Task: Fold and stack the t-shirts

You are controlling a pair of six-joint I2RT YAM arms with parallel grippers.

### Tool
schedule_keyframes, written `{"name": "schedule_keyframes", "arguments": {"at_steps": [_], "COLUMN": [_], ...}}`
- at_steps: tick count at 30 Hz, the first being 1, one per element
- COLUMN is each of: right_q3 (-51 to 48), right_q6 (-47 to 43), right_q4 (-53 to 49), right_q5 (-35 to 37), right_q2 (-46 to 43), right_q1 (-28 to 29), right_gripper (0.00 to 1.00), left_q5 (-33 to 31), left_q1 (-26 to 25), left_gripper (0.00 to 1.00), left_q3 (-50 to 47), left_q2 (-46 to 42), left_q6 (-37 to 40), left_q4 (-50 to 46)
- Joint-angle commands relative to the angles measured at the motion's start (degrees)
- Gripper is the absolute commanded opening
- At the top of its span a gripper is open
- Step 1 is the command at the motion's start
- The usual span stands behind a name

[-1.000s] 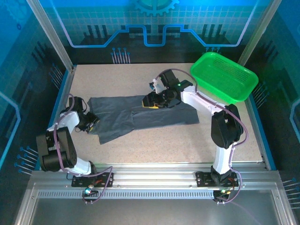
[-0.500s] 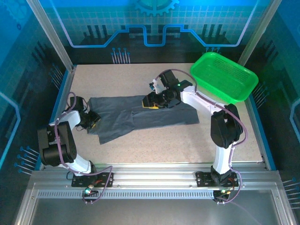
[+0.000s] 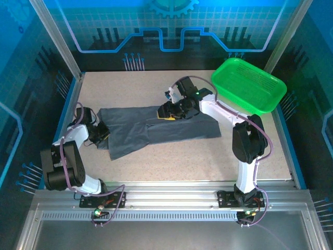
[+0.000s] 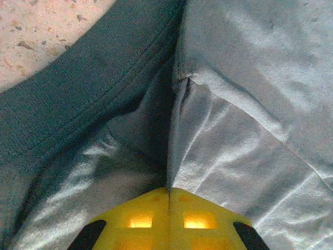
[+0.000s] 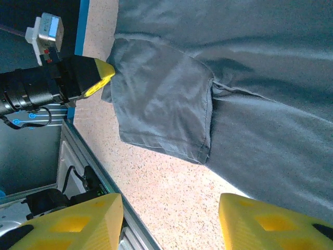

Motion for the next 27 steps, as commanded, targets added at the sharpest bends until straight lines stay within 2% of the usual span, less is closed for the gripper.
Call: {"name": "schedule_keyframes", "arguments": {"at_steps": [1, 7, 13, 20, 27], "right_q3": [1.48, 1.43, 0.76, -1.04, -2.95], "right_q6": [-0.79, -0.89, -0.89, -0.62, -0.45], "right_q4": [-1.62, -2.06, -2.28, -1.69, -1.91], "right_q5": [-0.58, -0.40, -0.06, 0.13, 1.37], "right_q2": [0.85, 0.75, 0.33, -0.78, -1.93], "right_q1": [-0.19, -0.83, -1.40, -1.77, -2.15], "right_gripper": [0.52, 0.51, 0.51, 0.51, 0.51], "left_q5": [-1.11, -1.29, -0.77, -1.09, -5.57], "left_q1": [0.47, 0.47, 0.47, 0.47, 0.43], "left_gripper": [0.00, 0.00, 0.00, 0.00, 0.00], "left_q3": [1.87, 8.06, 16.32, 27.77, 36.11], "left_q2": [-2.44, -1.37, 3.57, 14.27, 26.53], "left_q6": [-1.33, -5.55, -6.72, -5.80, -3.21], "left_q4": [-3.56, -7.96, -11.29, -14.60, -17.47]}}
